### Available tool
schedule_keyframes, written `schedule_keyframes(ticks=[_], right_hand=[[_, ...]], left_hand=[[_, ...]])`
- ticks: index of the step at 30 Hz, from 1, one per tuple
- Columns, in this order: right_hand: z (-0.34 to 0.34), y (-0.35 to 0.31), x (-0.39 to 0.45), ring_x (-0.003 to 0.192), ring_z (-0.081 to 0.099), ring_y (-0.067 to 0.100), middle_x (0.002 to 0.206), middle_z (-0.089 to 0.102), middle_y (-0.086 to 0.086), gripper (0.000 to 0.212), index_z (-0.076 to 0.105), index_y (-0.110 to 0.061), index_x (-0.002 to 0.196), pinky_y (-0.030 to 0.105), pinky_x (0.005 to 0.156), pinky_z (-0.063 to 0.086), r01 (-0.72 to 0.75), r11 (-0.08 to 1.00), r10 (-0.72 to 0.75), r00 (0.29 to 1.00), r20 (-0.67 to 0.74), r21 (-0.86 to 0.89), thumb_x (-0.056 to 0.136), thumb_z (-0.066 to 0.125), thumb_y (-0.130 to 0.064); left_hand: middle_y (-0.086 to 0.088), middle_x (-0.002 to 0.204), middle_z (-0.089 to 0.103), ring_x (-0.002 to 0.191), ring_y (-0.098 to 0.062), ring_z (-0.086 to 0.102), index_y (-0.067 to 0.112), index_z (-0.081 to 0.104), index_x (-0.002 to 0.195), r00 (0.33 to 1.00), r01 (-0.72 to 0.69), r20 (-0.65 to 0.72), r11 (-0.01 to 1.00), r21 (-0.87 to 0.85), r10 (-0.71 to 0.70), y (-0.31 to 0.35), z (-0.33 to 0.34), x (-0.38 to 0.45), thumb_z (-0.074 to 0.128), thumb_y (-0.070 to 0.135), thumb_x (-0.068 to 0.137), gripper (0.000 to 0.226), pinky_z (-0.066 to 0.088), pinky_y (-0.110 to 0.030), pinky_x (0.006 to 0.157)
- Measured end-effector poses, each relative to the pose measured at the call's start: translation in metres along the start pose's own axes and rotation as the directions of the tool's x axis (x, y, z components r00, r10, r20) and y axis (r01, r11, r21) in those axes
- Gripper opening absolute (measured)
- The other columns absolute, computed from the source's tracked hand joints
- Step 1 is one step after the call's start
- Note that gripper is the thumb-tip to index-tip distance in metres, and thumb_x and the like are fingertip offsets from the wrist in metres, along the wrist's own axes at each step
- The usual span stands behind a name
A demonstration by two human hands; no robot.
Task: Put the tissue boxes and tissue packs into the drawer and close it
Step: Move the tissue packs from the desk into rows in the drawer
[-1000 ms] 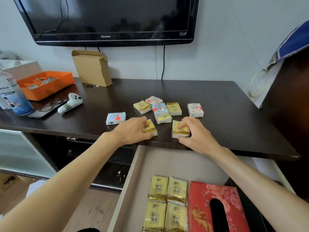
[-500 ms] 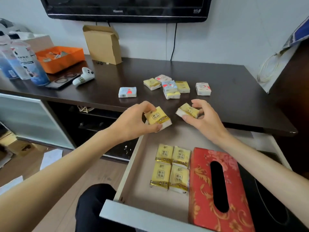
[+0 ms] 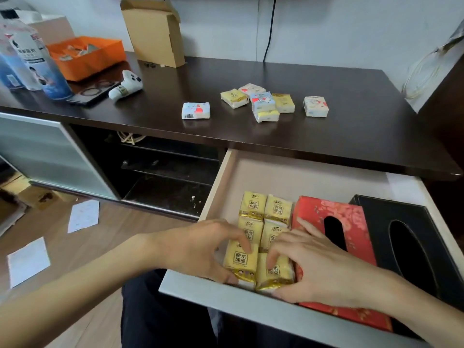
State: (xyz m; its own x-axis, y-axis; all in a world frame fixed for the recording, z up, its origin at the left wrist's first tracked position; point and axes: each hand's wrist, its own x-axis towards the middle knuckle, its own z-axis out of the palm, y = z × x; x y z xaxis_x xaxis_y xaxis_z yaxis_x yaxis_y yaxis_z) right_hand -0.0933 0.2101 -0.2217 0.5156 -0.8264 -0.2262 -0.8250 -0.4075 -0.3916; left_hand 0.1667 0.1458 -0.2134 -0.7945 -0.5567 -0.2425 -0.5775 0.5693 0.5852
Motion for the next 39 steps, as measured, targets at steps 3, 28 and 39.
schedule_keyframes(ticks=[3,28,39], right_hand=[[-0.003,0.005,0.004,0.124,0.029,-0.011,0.115,0.054,-0.025,0.055,0.061,-0.043,0.107,0.014,0.105,-0.031,0.052,0.998,-0.05,0.996,0.076,-0.021,0.083,0.038,-0.086],[-0.046,0.057,0.08,0.111,0.06,0.028,0.119,0.064,0.002,0.025,0.061,-0.021,0.107,0.04,0.083,0.046,-0.245,0.923,0.235,0.97,-0.07,-0.298,0.095,0.048,-0.037],[-0.034,0.067,0.091,0.103,0.063,0.024,0.117,0.069,-0.007,0.031,0.075,-0.034,0.105,0.042,0.083,0.051,-0.322,0.943,0.318,0.946,-0.06,-0.088,0.086,0.051,-0.042]], left_hand=[[0.02,0.129,0.057,0.113,0.016,0.046,0.032,0.063,0.125,0.997,-0.048,0.058,0.998,-0.041,0.051,-0.003,-0.001,0.006,0.08,0.044,0.08,0.05,0.034,-0.001,0.085],[-0.003,0.138,0.055,0.126,-0.021,0.051,0.015,0.055,0.137,0.951,0.028,-0.291,0.91,0.413,0.102,-0.039,-0.032,0.084,0.054,0.037,0.098,0.044,0.04,-0.038,0.107],[0.005,0.123,0.064,0.117,-0.019,0.059,0.024,0.061,0.122,0.972,0.052,-0.212,0.787,0.614,0.102,-0.059,-0.013,0.108,0.042,0.043,0.096,0.037,0.038,-0.037,0.101]])
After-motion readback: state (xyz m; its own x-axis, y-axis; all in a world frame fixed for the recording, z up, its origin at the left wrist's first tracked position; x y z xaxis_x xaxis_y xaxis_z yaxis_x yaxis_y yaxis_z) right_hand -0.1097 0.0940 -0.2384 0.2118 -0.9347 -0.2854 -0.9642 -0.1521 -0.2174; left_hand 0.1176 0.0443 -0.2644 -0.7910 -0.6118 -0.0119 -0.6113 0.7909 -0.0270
